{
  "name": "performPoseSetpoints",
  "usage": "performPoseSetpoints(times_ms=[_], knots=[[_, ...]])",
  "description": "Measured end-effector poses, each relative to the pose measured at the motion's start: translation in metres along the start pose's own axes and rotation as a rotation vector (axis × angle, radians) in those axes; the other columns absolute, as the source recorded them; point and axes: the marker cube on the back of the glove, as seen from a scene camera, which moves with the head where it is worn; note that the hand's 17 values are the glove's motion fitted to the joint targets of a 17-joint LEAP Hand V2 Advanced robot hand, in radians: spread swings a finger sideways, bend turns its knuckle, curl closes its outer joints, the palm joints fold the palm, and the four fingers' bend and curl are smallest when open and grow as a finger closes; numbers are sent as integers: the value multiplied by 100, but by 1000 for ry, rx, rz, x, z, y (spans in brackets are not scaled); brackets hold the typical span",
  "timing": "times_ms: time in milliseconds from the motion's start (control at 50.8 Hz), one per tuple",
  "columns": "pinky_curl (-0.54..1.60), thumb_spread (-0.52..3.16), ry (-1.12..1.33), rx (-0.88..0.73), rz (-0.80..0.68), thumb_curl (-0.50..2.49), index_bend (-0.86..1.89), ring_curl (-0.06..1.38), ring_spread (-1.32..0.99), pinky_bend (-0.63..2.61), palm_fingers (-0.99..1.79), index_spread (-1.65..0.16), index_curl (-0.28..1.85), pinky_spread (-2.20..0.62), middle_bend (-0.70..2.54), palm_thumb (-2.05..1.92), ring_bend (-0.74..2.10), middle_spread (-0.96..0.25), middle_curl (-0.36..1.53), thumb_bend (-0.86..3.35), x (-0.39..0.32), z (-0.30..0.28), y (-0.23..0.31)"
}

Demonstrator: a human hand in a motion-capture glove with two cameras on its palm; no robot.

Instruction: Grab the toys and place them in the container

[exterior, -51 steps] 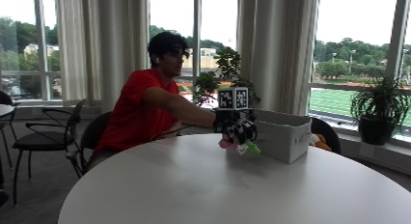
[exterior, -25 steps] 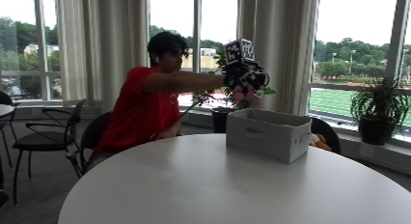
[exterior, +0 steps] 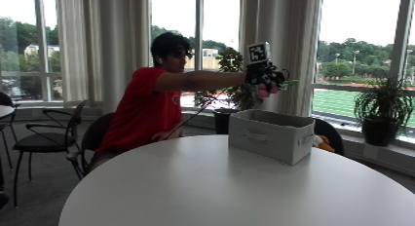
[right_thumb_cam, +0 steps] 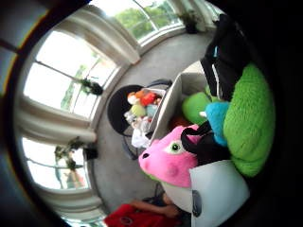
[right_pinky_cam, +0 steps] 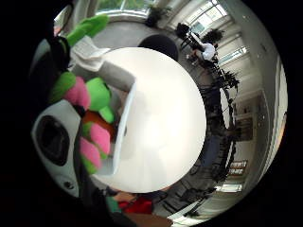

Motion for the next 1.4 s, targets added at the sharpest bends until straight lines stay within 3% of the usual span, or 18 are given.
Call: performPoseSetpoints(times_ms=[98, 177, 275, 295, 453, 590, 708, 846, 964, 1082, 1220, 1318, 1397], knots=[[49, 7, -15, -65, -24, 105, 70, 59, -44, 121, 67, -39, 116, -47, 53, 59, 114, -48, 75, 21, -3, 5, 1], [50, 19, 24, -141, 50, 105, 46, 58, -44, 128, 47, -41, 111, -46, 41, 55, 111, -44, 71, 18, -1, 11, 0], [51, 59, -12, -266, 54, 98, 0, 55, -39, 154, 27, -43, 92, -46, 18, 35, 116, -37, 63, 7, -7, 17, 6], [53, 65, -20, -287, 57, 93, -10, 54, -36, 159, 8, -42, 86, -43, 13, 26, 113, -34, 61, 0, -10, 18, 7], [51, 94, -51, -272, -22, 74, -1, 45, -24, 165, -27, -40, 61, -25, 17, 8, 90, -21, 55, -7, -8, 22, 14], [47, 106, -123, -263, -177, 63, 6, 39, -18, 162, -22, -40, 48, -15, 16, 3, 76, -16, 50, -4, -10, 15, 22], [44, 111, -113, -238, -8, 56, 7, 37, -16, 159, -16, -40, 41, -11, 15, 1, 74, -15, 46, -3, -11, 9, 18], [42, 114, -144, -186, -122, 50, 10, 36, -15, 156, -12, -40, 35, -8, 15, 0, 73, -14, 42, -2, -19, -2, 26], [40, 116, -132, -192, -122, 46, 13, 35, -15, 153, -9, -41, 33, -6, 15, 0, 71, -14, 40, -2, -20, -4, 27], [38, 115, -75, -213, 15, 43, 14, 35, -15, 153, -8, -41, 31, -4, 15, 0, 71, -14, 37, -3, -17, -2, 25], [37, 115, -113, -196, -205, 40, 14, 34, -15, 152, -6, -41, 29, -3, 15, -1, 70, -14, 35, -3, -21, -9, 36], [36, 114, -85, -174, -89, 38, 14, 34, -15, 151, -6, -41, 28, -3, 16, -3, 70, -14, 34, -4, -28, -16, 32], [36, 113, -168, -163, -146, 36, 15, 34, -15, 149, -4, -41, 28, -3, 17, -4, 72, -14, 34, -5, -38, -25, 37]])
